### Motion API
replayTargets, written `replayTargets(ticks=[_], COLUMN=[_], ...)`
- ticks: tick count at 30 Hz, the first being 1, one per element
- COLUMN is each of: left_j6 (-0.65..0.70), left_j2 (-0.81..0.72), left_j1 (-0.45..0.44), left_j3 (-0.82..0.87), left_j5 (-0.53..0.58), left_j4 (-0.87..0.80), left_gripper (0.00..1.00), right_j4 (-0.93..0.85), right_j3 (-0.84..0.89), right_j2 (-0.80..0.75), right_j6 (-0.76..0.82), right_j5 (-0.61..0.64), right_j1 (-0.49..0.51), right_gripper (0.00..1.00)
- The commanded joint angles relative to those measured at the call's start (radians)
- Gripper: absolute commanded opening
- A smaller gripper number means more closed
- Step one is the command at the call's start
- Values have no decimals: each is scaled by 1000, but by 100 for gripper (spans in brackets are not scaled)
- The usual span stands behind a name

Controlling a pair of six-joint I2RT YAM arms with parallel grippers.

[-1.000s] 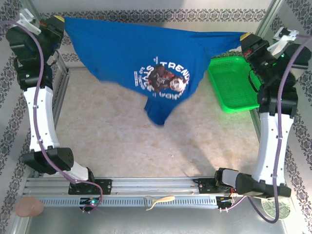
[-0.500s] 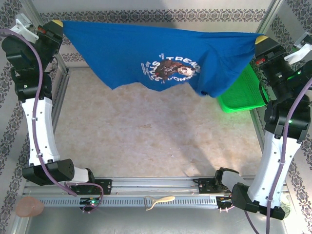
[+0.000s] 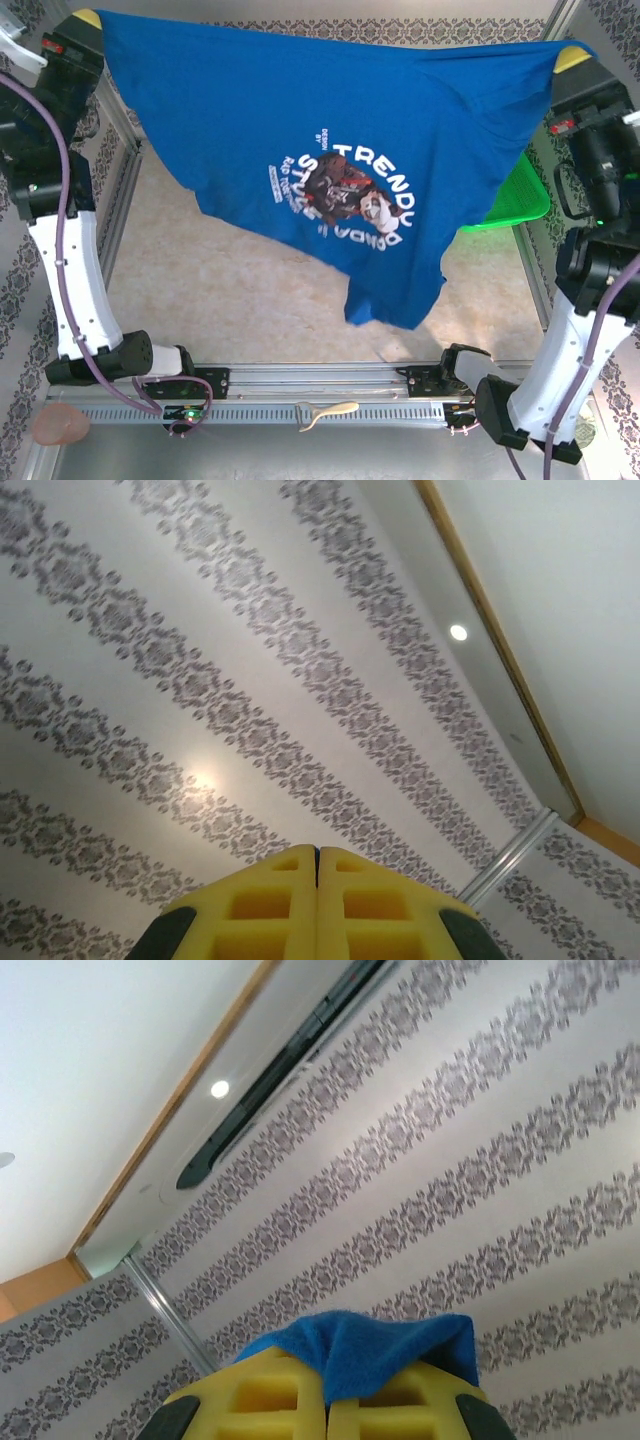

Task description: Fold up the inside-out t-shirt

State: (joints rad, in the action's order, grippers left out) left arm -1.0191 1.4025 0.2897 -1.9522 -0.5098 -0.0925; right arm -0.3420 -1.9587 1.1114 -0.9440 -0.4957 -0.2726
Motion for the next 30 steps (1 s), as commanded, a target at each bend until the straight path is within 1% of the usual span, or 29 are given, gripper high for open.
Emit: replayTargets(ticks=[1, 4, 6, 9, 11, 12, 14, 15, 16, 18, 19, 20, 21, 22, 23, 24, 25, 27, 28, 29, 30], left_j6=[-29, -26, -34, -27, -10, -5, -24, -51, -95, -168, -168, -146, -126, -103, -82, -64, -36, 20, 37, 41, 32], left_j2=[128, 228, 312, 456, 577, 640, 790, 851, 897, 900, 892, 882, 873, 862, 848, 831, 808, 731, 668, 588, 516], left_j1=[11, 2, -9, -35, -52, -59, -66, -65, -61, -52, -52, -53, -53, -53, -55, -55, -59, -70, -76, -79, -80], left_j3=[73, 46, -20, -184, -379, -489, -775, -886, -957, -939, -924, -916, -914, -905, -886, -857, -811, -635, -484, -292, -126], left_j5=[8, -8, -32, -45, -53, -51, -40, -24, -3, 22, 29, 25, 12, -12, -46, -77, -111, -163, -178, -177, -162], left_j4=[41, 58, 61, 30, -37, -83, -157, -173, -153, -59, -42, -34, -37, -48, -59, -72, -95, -87, -43, 59, 153], left_gripper=[0, 0, 0, 0, 0, 0, 0, 0, 0, 0, 0, 0, 0, 0, 0, 0, 0, 0, 0, 0, 0], right_j4=[34, 56, 70, 72, 57, 48, -4, -26, -62, -149, -196, -232, -247, -262, -275, -279, -263, -111, 3, 90, 123], right_j3=[96, 134, 122, 39, -60, -116, -287, -378, -491, -733, -865, -962, -1007, -1001, -952, -877, -745, -358, -125, 64, 219], right_j2=[85, 150, 215, 334, 422, 460, 562, 607, 660, 767, 821, 865, 880, 874, 844, 804, 740, 563, 460, 375, 315], right_j6=[18, 51, 63, 100, 128, 141, 164, 165, 163, 169, 169, 164, 161, 168, 198, 229, 254, 276, 262, 247, 243], right_j5=[52, 97, 113, 138, 156, 164, 177, 178, 180, 186, 189, 191, 188, 178, 174, 170, 164, 181, 202, 211, 214], right_j1=[40, 95, 135, 194, 231, 242, 253, 254, 253, 253, 251, 246, 241, 240, 246, 252, 261, 285, 293, 294, 295], right_gripper=[0, 0, 0, 0, 0, 0, 0, 0, 0, 0, 0, 0, 0, 0, 0, 0, 0, 0, 0, 0, 0])
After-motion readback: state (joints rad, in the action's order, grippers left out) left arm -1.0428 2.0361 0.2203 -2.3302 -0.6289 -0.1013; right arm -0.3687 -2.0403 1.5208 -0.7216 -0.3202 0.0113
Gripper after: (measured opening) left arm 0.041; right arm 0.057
